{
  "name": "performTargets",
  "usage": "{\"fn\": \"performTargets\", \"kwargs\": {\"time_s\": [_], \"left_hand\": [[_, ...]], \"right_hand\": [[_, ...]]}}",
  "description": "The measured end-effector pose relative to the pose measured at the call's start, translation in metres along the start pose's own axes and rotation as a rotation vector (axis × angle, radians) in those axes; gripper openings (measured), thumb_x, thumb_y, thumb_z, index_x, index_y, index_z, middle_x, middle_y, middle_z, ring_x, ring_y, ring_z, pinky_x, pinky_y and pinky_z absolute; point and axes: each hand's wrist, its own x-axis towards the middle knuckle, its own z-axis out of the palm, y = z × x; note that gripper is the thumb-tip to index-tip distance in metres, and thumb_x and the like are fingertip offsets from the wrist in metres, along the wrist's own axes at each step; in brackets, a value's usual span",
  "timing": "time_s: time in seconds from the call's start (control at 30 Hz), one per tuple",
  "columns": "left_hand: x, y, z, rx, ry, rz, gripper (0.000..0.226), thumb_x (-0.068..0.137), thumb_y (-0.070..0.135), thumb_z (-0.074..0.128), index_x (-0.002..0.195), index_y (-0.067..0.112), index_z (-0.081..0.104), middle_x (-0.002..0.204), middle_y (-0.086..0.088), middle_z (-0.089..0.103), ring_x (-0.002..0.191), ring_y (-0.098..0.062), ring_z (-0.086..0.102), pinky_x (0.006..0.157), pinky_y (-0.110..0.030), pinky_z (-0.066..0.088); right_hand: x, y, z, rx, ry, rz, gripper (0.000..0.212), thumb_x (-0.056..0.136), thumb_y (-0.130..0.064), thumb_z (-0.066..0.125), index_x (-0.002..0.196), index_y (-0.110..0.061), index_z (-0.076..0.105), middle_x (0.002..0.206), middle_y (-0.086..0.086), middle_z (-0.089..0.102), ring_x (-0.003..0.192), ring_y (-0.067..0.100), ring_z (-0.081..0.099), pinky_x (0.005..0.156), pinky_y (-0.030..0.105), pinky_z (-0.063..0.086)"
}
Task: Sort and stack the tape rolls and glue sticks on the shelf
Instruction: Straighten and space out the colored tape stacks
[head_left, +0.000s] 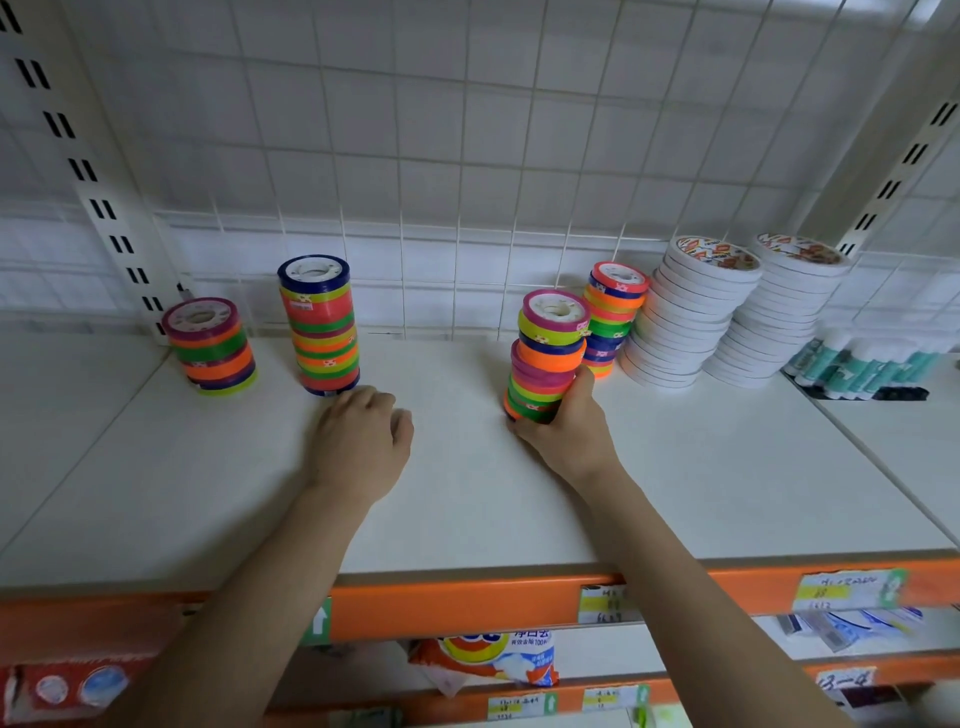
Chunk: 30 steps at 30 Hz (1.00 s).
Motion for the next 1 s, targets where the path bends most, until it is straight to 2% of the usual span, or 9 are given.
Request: {"fn": "performTargets", "kwargs": {"time_s": [0.13,0.2,0.33,0.47,0.57,0.7,0.77,0.9,1.0], "left_hand": [[-0.0002,-0.0003,-0.0003,-0.012,-0.006,-0.007,0.036,0.091,0.028,0.039,0.091,0.002,0.064,0.092,-0.011,0.064,0.086,-0.030,0.056,0.077,-0.037,0.047],[-0.0007,-0.0002,0.0000,-0.022,-0.007,-0.012,0.036,0.091,0.027,0.039,0.093,0.002,0.064,0.094,-0.012,0.065,0.088,-0.030,0.057,0.079,-0.037,0.047],[-0.0013,0.0018,-0.0019,-0.028,-0.008,-0.007,0.059,0.083,0.040,0.021,0.088,0.001,0.065,0.089,-0.012,0.065,0.084,-0.031,0.058,0.075,-0.038,0.049],[-0.0016,0.0028,-0.0027,-0.033,0.001,-0.006,0.060,0.082,0.041,0.019,0.087,0.001,0.064,0.088,-0.012,0.065,0.083,-0.031,0.058,0.076,-0.038,0.049],[-0.0019,0.0035,-0.0027,-0.047,0.001,-0.022,0.055,0.083,0.038,0.024,0.087,0.001,0.064,0.089,-0.012,0.065,0.083,-0.031,0.059,0.076,-0.037,0.048],[-0.0019,0.0051,-0.0045,-0.055,-0.005,-0.039,0.045,0.084,0.032,0.033,0.088,0.001,0.064,0.090,-0.012,0.065,0.085,-0.031,0.058,0.077,-0.038,0.048],[-0.0021,0.0049,-0.0052,-0.056,-0.007,-0.043,0.043,0.084,0.031,0.033,0.087,0.001,0.064,0.089,-0.012,0.065,0.084,-0.030,0.057,0.076,-0.038,0.047],[-0.0030,0.0047,-0.0058,-0.050,0.011,-0.030,0.052,0.083,0.037,0.024,0.085,0.003,0.063,0.086,-0.009,0.063,0.081,-0.029,0.056,0.073,-0.036,0.047],[-0.0029,0.0051,-0.0060,-0.059,0.002,-0.040,0.044,0.086,0.033,0.032,0.089,0.002,0.063,0.090,-0.011,0.064,0.085,-0.030,0.057,0.075,-0.037,0.047]], "right_hand": [[-0.0009,-0.0008,0.0032,-0.020,0.082,-0.027,0.090,0.065,-0.029,0.085,0.135,-0.006,0.033,0.127,0.008,0.054,0.114,0.025,0.053,0.093,0.033,0.047],[-0.0010,-0.0013,0.0031,-0.045,0.080,-0.021,0.087,0.067,-0.031,0.083,0.133,-0.005,0.033,0.125,0.009,0.056,0.112,0.026,0.055,0.090,0.033,0.047],[0.0012,0.0028,0.0015,-0.089,0.073,-0.042,0.073,0.071,-0.030,0.081,0.125,-0.003,0.040,0.120,0.012,0.059,0.107,0.030,0.056,0.086,0.033,0.047],[0.0040,0.0046,0.0030,-0.103,0.064,-0.039,0.068,0.072,-0.028,0.080,0.121,-0.001,0.042,0.116,0.013,0.060,0.104,0.032,0.056,0.087,0.038,0.048],[0.0045,0.0050,0.0027,-0.044,0.046,-0.029,0.076,0.071,-0.025,0.081,0.129,-0.004,0.036,0.122,0.010,0.058,0.109,0.028,0.056,0.088,0.029,0.046],[0.0027,0.0011,0.0052,-0.048,0.119,-0.043,0.096,0.061,-0.038,0.086,0.133,-0.003,0.034,0.125,0.010,0.054,0.114,0.027,0.051,0.097,0.039,0.044],[0.0017,-0.0003,0.0083,-0.087,0.162,-0.032,0.098,0.058,-0.043,0.086,0.132,-0.002,0.035,0.124,0.011,0.052,0.113,0.027,0.049,0.096,0.037,0.043],[0.0019,0.0012,0.0072,0.000,0.135,-0.006,0.093,0.065,-0.027,0.085,0.135,-0.004,0.028,0.127,0.012,0.052,0.115,0.029,0.052,0.095,0.039,0.046],[0.0000,0.0023,-0.0001,0.112,0.048,0.014,0.094,0.071,-0.010,0.080,0.141,-0.006,0.018,0.131,0.008,0.050,0.116,0.023,0.052,0.091,0.026,0.043]]}}
